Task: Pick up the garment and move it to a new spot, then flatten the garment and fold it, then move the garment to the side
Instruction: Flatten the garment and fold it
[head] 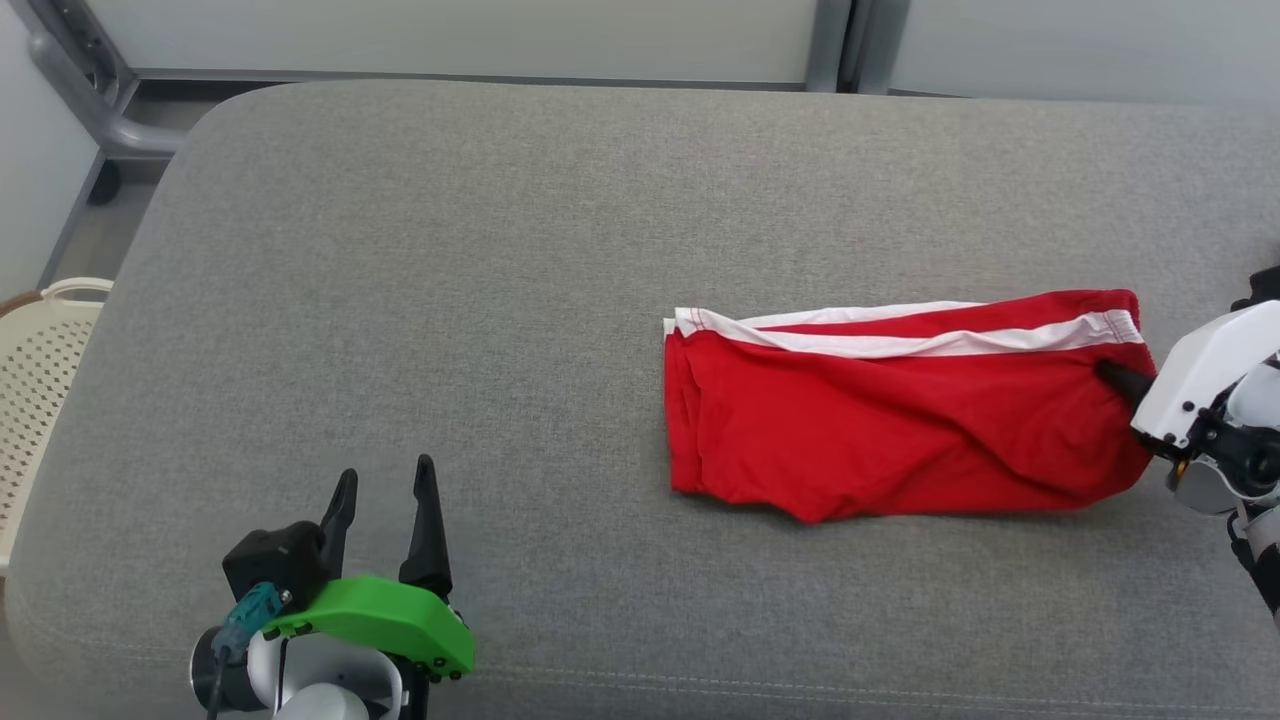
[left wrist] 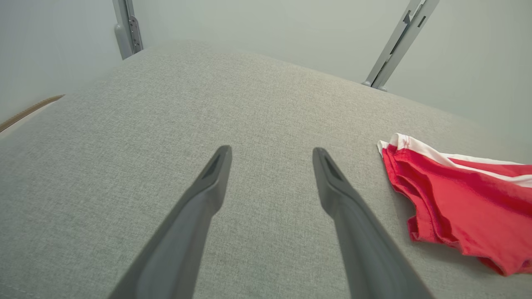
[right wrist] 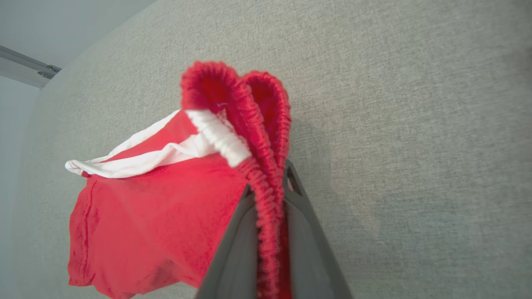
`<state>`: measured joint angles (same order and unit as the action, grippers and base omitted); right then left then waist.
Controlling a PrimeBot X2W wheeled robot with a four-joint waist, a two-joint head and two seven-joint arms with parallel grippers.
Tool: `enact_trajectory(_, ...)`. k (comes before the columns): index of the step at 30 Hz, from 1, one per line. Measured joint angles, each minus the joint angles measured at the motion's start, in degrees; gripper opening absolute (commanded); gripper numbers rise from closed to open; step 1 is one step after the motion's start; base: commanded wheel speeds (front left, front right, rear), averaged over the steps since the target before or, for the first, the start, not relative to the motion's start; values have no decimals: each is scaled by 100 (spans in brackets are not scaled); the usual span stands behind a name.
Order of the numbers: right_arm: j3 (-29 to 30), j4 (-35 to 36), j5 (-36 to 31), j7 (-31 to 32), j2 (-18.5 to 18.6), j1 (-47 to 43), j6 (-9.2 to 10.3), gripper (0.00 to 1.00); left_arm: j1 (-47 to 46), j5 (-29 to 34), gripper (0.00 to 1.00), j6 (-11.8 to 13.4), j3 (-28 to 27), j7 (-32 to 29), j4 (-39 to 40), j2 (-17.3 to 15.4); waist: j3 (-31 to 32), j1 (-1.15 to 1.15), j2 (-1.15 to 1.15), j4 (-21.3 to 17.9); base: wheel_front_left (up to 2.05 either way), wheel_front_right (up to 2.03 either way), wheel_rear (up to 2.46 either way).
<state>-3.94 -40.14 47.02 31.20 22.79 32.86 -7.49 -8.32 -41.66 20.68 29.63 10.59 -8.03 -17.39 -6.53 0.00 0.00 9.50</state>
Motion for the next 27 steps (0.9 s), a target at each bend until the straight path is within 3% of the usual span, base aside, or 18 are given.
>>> enact_trajectory(7,177,225,-216,151,-25,-58,0,0,-9,0,100,-1,25,-9,23,5,-23,0,0,-275,0,0,0)
enact_trajectory(19,166,1276,-207,833,-965,-172,1,0,-25,-30,100,-57,57,-27,21,4,74,0,0,-319,0,0,0)
enact_trajectory(27,434,1446,-793,1318,-1761,-52,0,0,-23,-87,100,-87,78,-8,24,37,131,0,0,-93,0,0,0)
